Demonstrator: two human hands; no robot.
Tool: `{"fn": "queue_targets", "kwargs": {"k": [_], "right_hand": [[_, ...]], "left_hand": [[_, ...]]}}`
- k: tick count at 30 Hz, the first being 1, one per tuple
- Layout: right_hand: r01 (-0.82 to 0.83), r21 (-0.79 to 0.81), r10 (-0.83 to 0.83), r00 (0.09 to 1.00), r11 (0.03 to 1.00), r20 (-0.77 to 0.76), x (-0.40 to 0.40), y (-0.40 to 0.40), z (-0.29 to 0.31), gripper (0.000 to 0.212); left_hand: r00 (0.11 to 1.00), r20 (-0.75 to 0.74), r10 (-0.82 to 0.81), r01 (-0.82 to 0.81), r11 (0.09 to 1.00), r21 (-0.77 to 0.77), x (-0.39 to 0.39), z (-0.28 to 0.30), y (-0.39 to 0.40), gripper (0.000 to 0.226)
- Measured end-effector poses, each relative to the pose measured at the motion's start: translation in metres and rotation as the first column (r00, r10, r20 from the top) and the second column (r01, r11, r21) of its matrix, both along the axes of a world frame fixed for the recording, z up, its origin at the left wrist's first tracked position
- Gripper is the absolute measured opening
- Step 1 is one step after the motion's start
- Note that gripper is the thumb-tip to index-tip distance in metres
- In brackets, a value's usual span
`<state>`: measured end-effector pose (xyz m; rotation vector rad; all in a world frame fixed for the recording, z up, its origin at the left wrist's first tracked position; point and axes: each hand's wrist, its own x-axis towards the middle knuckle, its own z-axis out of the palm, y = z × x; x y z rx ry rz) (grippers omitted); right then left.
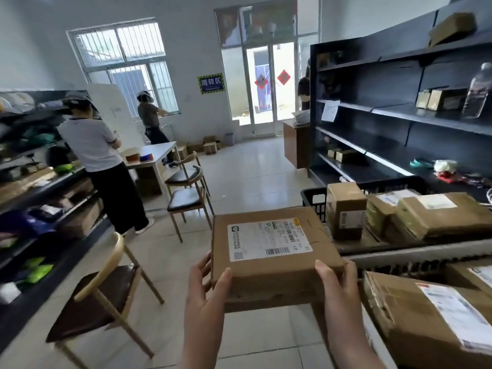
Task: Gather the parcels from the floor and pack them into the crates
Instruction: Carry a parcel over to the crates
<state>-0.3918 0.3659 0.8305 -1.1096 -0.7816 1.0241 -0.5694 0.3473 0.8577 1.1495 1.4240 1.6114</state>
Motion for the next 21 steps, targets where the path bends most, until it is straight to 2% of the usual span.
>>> {"fn": "queue_targets", "kwargs": {"k": [6,12,14,18,21], "right_hand": [[0.212,0.03,-0.212,0.977,0.977,0.003,-0.018,0.075,0.005,0.013],[0.443,0.031,-0.444,0.896,0.896,0.027,-0.026,0.134,0.01,0.013],[0.525,0.03,-0.525,0.851,0.851,0.023,-0.014,0.146,0.016,0.02],[0.682,0.056,-0.684,0.729,0.729,0.014,0.026,0.17,0.013,0.053],[0.737,0.058,-0.738,0.675,0.673,-0.021,0.058,0.187,0.007,0.053]], "left_hand": [[0.976,0.068,-0.206,0.207,0.978,-0.016,-0.013,-0.009,0.117,0.017],[0.918,0.186,-0.351,0.358,0.934,-0.007,-0.012,-0.007,0.221,0.022],[0.894,0.188,-0.408,0.412,0.911,0.016,0.001,-0.007,0.248,0.025],[0.819,0.114,-0.563,0.56,0.827,0.053,0.041,-0.016,0.293,0.018],[0.775,0.144,-0.616,0.614,0.787,0.062,0.074,-0.025,0.325,0.011]]}}
